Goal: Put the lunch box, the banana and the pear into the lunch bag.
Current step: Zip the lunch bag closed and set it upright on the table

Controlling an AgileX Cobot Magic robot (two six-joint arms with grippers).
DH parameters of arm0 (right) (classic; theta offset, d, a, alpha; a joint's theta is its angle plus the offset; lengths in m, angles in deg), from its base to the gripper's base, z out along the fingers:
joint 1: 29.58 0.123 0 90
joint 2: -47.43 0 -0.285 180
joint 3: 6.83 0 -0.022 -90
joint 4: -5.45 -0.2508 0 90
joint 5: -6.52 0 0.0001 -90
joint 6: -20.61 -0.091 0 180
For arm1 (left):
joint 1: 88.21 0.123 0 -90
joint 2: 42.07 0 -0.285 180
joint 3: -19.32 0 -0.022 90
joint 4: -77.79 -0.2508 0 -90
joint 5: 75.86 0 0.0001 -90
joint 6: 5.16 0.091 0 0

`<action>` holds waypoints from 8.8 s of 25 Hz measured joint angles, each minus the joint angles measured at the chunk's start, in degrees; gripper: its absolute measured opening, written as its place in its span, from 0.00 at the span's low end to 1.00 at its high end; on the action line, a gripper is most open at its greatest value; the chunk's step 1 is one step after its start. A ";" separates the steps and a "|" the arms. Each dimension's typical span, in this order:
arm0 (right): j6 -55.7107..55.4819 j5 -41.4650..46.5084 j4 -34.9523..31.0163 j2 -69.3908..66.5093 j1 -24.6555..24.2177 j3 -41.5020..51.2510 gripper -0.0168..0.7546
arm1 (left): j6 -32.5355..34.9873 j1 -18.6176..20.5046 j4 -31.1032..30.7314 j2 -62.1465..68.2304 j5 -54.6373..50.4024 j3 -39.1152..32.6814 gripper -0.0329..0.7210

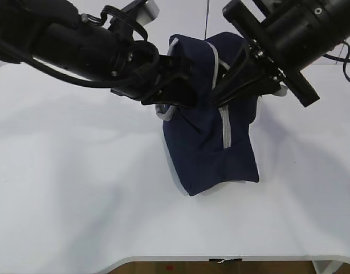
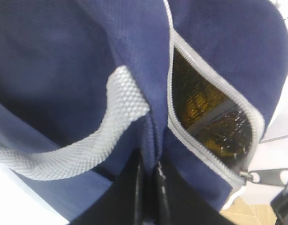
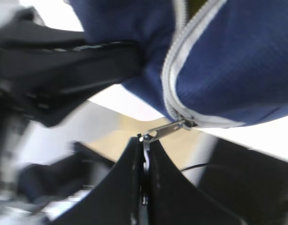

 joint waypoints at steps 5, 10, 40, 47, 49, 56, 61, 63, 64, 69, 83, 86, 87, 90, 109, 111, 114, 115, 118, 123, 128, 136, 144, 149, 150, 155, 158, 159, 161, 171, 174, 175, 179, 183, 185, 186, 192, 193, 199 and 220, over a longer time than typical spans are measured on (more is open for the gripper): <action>-3.17 0.00 -1.33 0.00 0.00 0.00 0.03 | 0.00 0.00 -0.19 0.00 0.66 0.00 0.04; -2.68 -0.10 -0.90 0.00 -0.09 0.00 0.03 | 0.00 0.00 -0.29 0.00 0.66 0.00 0.04; 1.53 -0.22 -6.23 -0.81 -0.09 -0.04 0.03 | 61.30 0.00 33.70 -16.11 9.62 -22.01 0.73; 1.74 -0.22 -7.45 -0.81 -0.09 -0.04 0.03 | 73.92 0.00 41.38 -12.45 8.65 -22.16 0.73; 1.88 -0.22 -7.62 -0.81 -0.09 -0.04 0.03 | 75.24 0.00 42.12 -11.54 8.52 -22.26 0.73; 1.90 -0.43 -8.21 -0.81 -0.09 -0.04 0.03 | 77.05 0.00 43.60 -8.55 8.08 -22.26 0.73; 1.99 -0.43 -8.69 -0.81 -0.09 -0.04 0.03 | 78.62 0.00 44.80 -7.57 5.82 -22.26 0.72; 1.99 -0.43 -9.05 -0.81 -0.09 -0.04 0.03 | 78.75 0.00 44.92 -7.57 5.69 -22.26 0.69; 1.99 -0.43 -9.17 -0.81 -0.09 -0.04 0.03 | 78.75 0.00 44.92 -7.57 5.59 -22.26 0.66; 1.99 -0.43 -9.25 -0.81 -0.09 -0.04 0.03 | 78.88 0.00 45.00 -7.47 6.09 -22.26 0.28; 0.41 -0.21 -8.41 -1.16 -0.86 -5.49 0.03 | 78.31 0.00 45.39 -7.47 8.02 -22.26 0.04; -0.76 0.49 -7.29 -2.01 -2.79 -7.89 0.03 | 78.19 0.00 45.50 -7.47 7.82 -22.16 0.04; -0.99 0.61 -7.14 -2.11 -3.32 -8.17 0.03 | 78.10 0.00 45.50 -7.47 7.68 -22.27 0.04; -1.24 1.29 -6.99 -2.21 -4.39 -8.54 0.03 | 78.10 0.00 45.86 -7.47 6.93 -23.38 0.04; -2.31 1.56 -9.30 -15.88 -6.61 -24.43 0.03 | 76.97 0.00 46.01 -7.47 6.78 -25.73 0.04; -2.87 1.65 -9.30 -17.64 -6.87 -27.05 0.03 | 76.84 0.00 46.01 -7.47 6.78 -25.73 0.04; -3.28 1.65 -9.30 -20.23 -6.99 -30.11 0.03 | 76.72 0.00 46.01 -7.47 6.36 -25.73 0.04; -3.42 1.65 -9.30 -20.99 -7.08 -30.97 0.03 | 76.72 0.00 46.01 -7.47 6.27 -25.73 0.04; -4.28 1.54 -9.34 -23.54 -7.08 -32.95 0.03 | 76.72 0.00 45.88 -7.47 6.01 -25.73 0.04; -5.13 1.21 -9.87 -26.55 -8.25 -34.59 0.03 | 76.72 0.00 45.47 -7.47 5.79 -25.81 0.04; -5.46 -0.06 -11.97 -27.67 -10.08 -34.86 0.03 | 76.72 0.00 45.43 -7.47 5.45 -25.81 0.04; -5.68 -4.00 -15.45 -29.69 -12.08 -34.86 0.03 | 76.72 0.00 45.43 -7.47 5.14 -25.81 0.04; -5.13 -9.11 -22.46 -34.61 -12.08 -34.86 0.03 | 76.72 0.00 45.32 -7.60 5.14 -25.81 0.04; -4.03 -10.21 -24.58 -35.60 -12.15 -34.86 0.03 | 76.70 0.00 44.50 -8.88 5.79 -25.81 0.04; -3.17 -9.97 -24.93 -35.76 -12.15 -34.86 0.03 | 76.59 0.00 44.21 -8.97 5.90 -25.81 0.04; 5.17 -7.05 -25.80 -35.90 -12.34 -34.86 0.03 | 76.60 0.00 42.89 -9.10 6.97 -25.96 0.04; 10.13 -5.66 -25.99 -35.90 -12.48 -34.86 0.03 | 76.60 0.00 42.21 -9.21 8.36 -25.96 0.04; 12.29 -5.24 -25.99 -35.90 -12.48 -34.95 0.03 | 76.60 0.00 42.06 -9.21 9.14 -25.96 0.04; 16.85 -4.29 -25.99 -35.90 -12.48 -34.95 0.03 | 76.60 0.00 41.78 -9.21 11.24 -25.96 0.04; 29.85 -1.49 -16.98 -35.94 -12.48 -35.56 0.03 | 76.60 0.00 41.81 -9.52 30.51 -25.96 0.04; 29.75 -0.72 -11.46 -35.37 -12.48 -35.56 0.03 | 76.60 0.00 41.93 -9.52 38.30 -25.96 0.04; 29.75 -0.60 -9.80 -34.81 -12.48 -35.56 0.03 | 76.60 0.00 41.66 -9.52 40.66 -25.96 0.04; 29.52 0.73 -3.06 -31.37 -12.25 -35.56 0.03 | 76.60 0.00 39.83 -9.52 47.22 -24.90 0.04; 29.16 1.35 1.71 -27.67 -11.73 -35.46 0.03 | 76.60 0.00 35.96 -9.52 49.75 -21.91 0.04; 28.66 1.35 4.12 -26.30 -11.34 -35.46 0.03 | 76.60 0.00 34.52 -9.41 50.36 -20.06 0.04; 28.07 1.35 5.49 -25.70 -11.00 -35.46 0.03 | 76.60 0.00 33.81 -9.32 50.59 -19.29 0.04; 26.48 1.01 10.84 -21.77 -8.90 -33.46 0.03 | 76.60 0.00 32.38 -7.18 51.60 -17.65 0.04; 26.41 0.90 11.41 -21.10 -8.49 -32.70 0.03 | 76.60 0.00 32.38 -6.76 51.71 -17.65 0.04; 25.95 0.42 14.24 -17.65 -6.26 -24.68 0.03 | 76.60 0.00 31.95 -6.07 51.84 -17.52 0.04; 10.63 -0.02 13.51 -7.81 1.59 -10.38 0.03 | 76.70 0.19 28.92 -5.95 52.20 -17.52 0.07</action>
